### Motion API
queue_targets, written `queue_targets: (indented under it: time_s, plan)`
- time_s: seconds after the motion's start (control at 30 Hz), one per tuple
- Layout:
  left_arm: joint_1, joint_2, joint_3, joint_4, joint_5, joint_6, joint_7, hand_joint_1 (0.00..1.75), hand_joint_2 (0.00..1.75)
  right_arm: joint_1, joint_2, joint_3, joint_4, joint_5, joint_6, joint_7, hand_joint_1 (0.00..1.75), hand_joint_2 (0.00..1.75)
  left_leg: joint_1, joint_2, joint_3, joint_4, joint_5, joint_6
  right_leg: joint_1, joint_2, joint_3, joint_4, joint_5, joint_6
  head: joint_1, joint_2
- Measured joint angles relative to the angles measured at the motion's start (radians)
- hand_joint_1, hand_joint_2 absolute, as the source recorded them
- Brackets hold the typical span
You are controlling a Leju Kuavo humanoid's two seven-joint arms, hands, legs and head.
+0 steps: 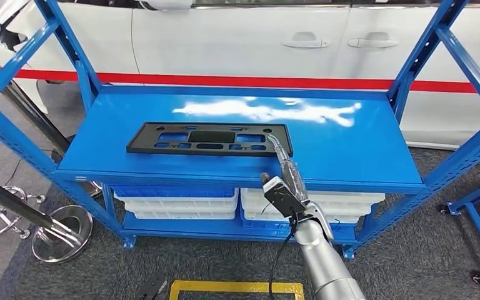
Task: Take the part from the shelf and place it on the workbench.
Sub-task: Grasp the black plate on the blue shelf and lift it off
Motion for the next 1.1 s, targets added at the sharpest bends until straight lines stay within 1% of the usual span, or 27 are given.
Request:
queue_targets:
  time_s: [0.1,0.17,0.2,0.27,0.3,0.33,0.37,0.4,0.43,0.47,0.5,0.53,0.57,0.63,0.67,0.7,0.73,0.77,0.8,0.83,0.87,0.9,0.93,0.97,1.0,1.03,1.1]
  plan:
    - [-0.001,-0.001,-0.002,0.0,0.0,0.0,0.001,0.0,0.0,-0.005,0.002,0.005,0.002,0.02,-0.015,0.0,0.0,0.0,-0.002,0.0,-0.004,0.004,-0.004,-0.015,0.003,0.001,0.003,-0.013,0.0,-0.018,0.0,0.0]
    - [-0.001,-0.001,-0.003,0.0,0.0,0.0,0.002,0.0,0.0,-0.008,0.004,0.011,0.003,0.039,-0.037,-0.001,0.0,0.0,0.001,0.0,-0.015,0.033,-0.026,-0.026,0.0,0.001,0.005,-0.017,0.003,-0.029,0.0,0.0]
    - [-0.001,-0.001,-0.003,0.0,0.0,0.0,0.002,0.0,0.0,-0.011,0.007,0.014,0.004,0.045,-0.046,-0.001,0.0,0.0,0.002,0.0,-0.034,0.073,-0.05,-0.031,-0.002,0.0,0.006,-0.019,0.004,-0.033,0.0,0.0]
    - [0.0,-0.001,-0.004,0.0,0.001,-0.003,0.001,0.0,0.0,-0.013,0.01,0.02,0.008,0.067,-0.066,0.0,0.0,0.0,0.005,0.0,-0.095,0.203,-0.111,-0.039,0.0,-0.001,0.006,-0.019,0.003,-0.038,0.0,0.0]
    - [0.002,-0.001,-0.004,0.0,0.001,-0.004,0.0,0.0,0.0,-0.013,0.01,0.023,0.011,0.085,-0.081,0.002,0.0,0.0,0.005,0.0,-0.123,0.258,-0.128,-0.04,0.001,-0.001,0.005,-0.019,0.003,-0.038,0.0,0.0]
    - [0.004,-0.001,-0.004,0.0,0.0,-0.006,0.0,0.0,0.0,-0.013,0.01,0.028,0.014,0.106,-0.096,0.005,0.0,0.0,0.005,0.0,-0.138,0.285,-0.129,-0.04,0.002,-0.001,0.005,-0.018,0.003,-0.039,0.0,0.0]
    - [0.005,-0.001,-0.004,0.0,0.0,-0.007,-0.001,0.0,0.0,-0.013,0.01,0.034,0.017,0.127,-0.109,0.008,0.0,0.0,0.005,0.0,-0.134,0.273,-0.11,-0.037,0.003,0.0,0.006,-0.018,0.002,-0.039,0.0,0.0]
    - [0.005,-0.001,-0.005,0.0,0.0,-0.009,-0.002,0.0,0.0,-0.013,0.01,0.041,0.021,0.145,-0.119,0.012,0.0,0.0,0.005,0.0,-0.111,0.223,-0.077,-0.033,0.004,0.0,0.007,-0.018,0.002,-0.039,0.0,0.0]
    - [0.004,-0.001,-0.006,0.0,0.0,-0.011,-0.005,0.0,0.0,-0.015,0.01,0.048,0.023,0.158,-0.126,0.014,0.0,0.0,0.004,0.0,-0.078,0.153,-0.04,-0.027,0.005,0.001,0.008,-0.018,0.002,-0.039,0.0,0.0]
    - [0.002,-0.001,-0.008,0.0,0.0,-0.014,-0.008,0.0,0.0,-0.017,0.011,0.055,0.027,0.168,-0.129,0.016,0.0,0.0,0.002,0.0,-0.046,0.085,-0.016,-0.021,0.007,0.001,0.008,-0.018,0.002,-0.037,0.0,0.0]
    - [0.0,-0.001,-0.01,0.0,0.0,-0.017,-0.012,0.0,0.0,-0.019,0.012,0.062,0.031,0.175,-0.132,0.018,0.0,0.0,-0.001,0.0,-0.023,0.036,-0.001,-0.016,0.008,0.001,0.007,-0.018,0.002,-0.034,0.0,0.0]
    - [-0.001,-0.001,-0.013,0.0,-0.001,-0.02,-0.015,0.0,0.0,-0.022,0.014,0.069,0.035,0.179,-0.135,0.019,0.0,0.0,-0.003,0.0,-0.011,0.01,0.002,-0.011,0.009,0.0,0.006,-0.018,0.003,-0.029,0.0,0.0]
    - [-0.001,-0.001,-0.015,0.0,-0.002,-0.021,-0.016,0.0,0.0,-0.024,0.015,0.074,0.04,0.181,-0.137,0.02,0.0,0.0,-0.006,0.0,-0.009,0.003,-0.001,-0.008,0.009,0.0,0.005,-0.019,0.004,-0.023,0.0,0.0]
    - [0.0,-0.002,-0.017,0.0,-0.002,-0.019,-0.015,0.0,0.0,-0.025,0.017,0.082,0.049,0.181,-0.142,0.021,0.0,0.0,-0.003,-0.001,-0.004,-0.007,0.007,0.001,0.008,-0.001,0.007,-0.02,0.003,-0.011,0.0,0.0]
    - [0.0,-0.002,-0.018,0.0,-0.001,-0.016,-0.012,0.0,0.0,-0.026,0.018,0.084,0.053,0.18,-0.144,0.021,0.0,0.0,0.0,0.0,-0.001,-0.015,0.012,0.006,0.008,0.0,0.002,-0.007,-0.008,-0.006,0.0,0.0]
    - [0.0,-0.003,-0.018,0.0,0.0,-0.012,-0.009,0.0,0.0,-0.027,0.018,0.086,0.056,0.178,-0.144,0.021,0.0,0.0,0.003,0.0,0.002,-0.022,0.016,0.011,0.008,0.0,-0.012,0.026,-0.03,-0.002,0.0,0.0]
    - [-0.001,-0.003,-0.018,0.0,0.0,-0.009,-0.005,0.0,0.0,-0.027,0.017,0.086,0.06,0.176,-0.144,0.021,0.0,0.0,0.003,0.001,0.002,-0.024,0.018,0.013,0.007,0.0,-0.035,0.078,-0.061,0.001,0.0,0.0]
    - [-0.001,-0.003,-0.018,0.0,0.001,-0.007,-0.002,0.0,0.0,-0.027,0.016,0.086,0.064,0.174,-0.144,0.021,0.0,0.0,0.003,0.001,0.001,-0.025,0.019,0.016,0.006,0.0,-0.066,0.141,-0.093,0.003,0.0,0.0]
    - [0.0,-0.003,-0.018,0.0,0.001,-0.006,0.001,0.0,0.0,-0.024,0.015,0.086,0.068,0.172,-0.144,0.021,0.0,0.0,0.003,0.001,0.0,-0.024,0.019,0.017,0.005,0.0,-0.095,0.2,-0.116,0.005,0.0,0.0]
    - [0.002,-0.003,-0.018,0.0,0.0,-0.006,0.003,0.0,0.0,-0.021,0.014,0.086,0.073,0.17,-0.144,0.021,0.0,0.0,0.002,0.001,0.0,-0.023,0.018,0.017,0.003,-0.001,-0.112,0.234,-0.122,0.007,0.0,0.0]
    - [0.003,-0.003,-0.018,0.0,0.0,-0.006,0.003,0.0,0.0,-0.018,0.012,0.086,0.076,0.168,-0.144,0.021,0.0,0.0,0.003,0.001,-0.001,-0.021,0.017,0.015,0.002,-0.001,-0.112,0.232,-0.108,0.008,0.0,0.0]
    - [0.003,-0.004,-0.018,0.0,0.0,-0.006,0.002,0.0,0.0,-0.017,0.011,0.086,0.079,0.167,-0.144,0.022,0.0,0.0,0.003,0.0,-0.001,-0.018,0.015,0.013,0.0,-0.001,-0.092,0.192,-0.079,0.009,0.0,0.0]
    - [0.004,-0.004,-0.018,0.0,-0.001,-0.007,0.0,0.0,0.0,-0.017,0.01,0.086,0.081,0.166,-0.144,0.022,0.0,0.0,0.003,0.0,-0.001,-0.013,0.012,0.01,-0.002,-0.001,-0.06,0.127,-0.043,0.009,0.0,0.0]
    - [0.003,-0.004,-0.018,0.0,-0.001,-0.008,-0.003,0.0,0.0,-0.019,0.01,0.086,0.082,0.166,-0.144,0.021,0.0,0.0,0.002,-0.001,-0.003,-0.006,0.007,0.005,-0.002,-0.001,-0.028,0.064,-0.019,0.007,0.0,0.0]
    - [0.003,-0.004,-0.018,0.0,-0.001,-0.009,-0.005,0.0,0.0,-0.02,0.01,0.086,0.083,0.165,-0.144,0.021,0.0,0.0,0.0,-0.001,-0.005,0.0,0.003,0.0,-0.002,-0.001,-0.007,0.018,-0.005,0.003,0.0,0.0]
    - [0.002,-0.004,-0.018,0.0,-0.002,-0.011,-0.007,0.0,0.0,-0.021,0.01,0.086,0.083,0.165,-0.144,0.021,0.0,0.0,-0.002,-0.001,-0.008,0.005,0.0,-0.004,-0.001,0.0,0.003,-0.005,-0.002,-0.002,0.0,0.0]
    - [0.002,-0.004,-0.018,0.0,-0.005,-0.015,-0.01,0.0,0.0,-0.021,0.009,0.086,0.086,0.164,-0.144,0.02,0.0,0.0,-0.001,-0.001,-0.009,0.007,-0.002,-0.014,0.003,0.002,0.002,-0.008,-0.005,-0.015,0.0,0.0]
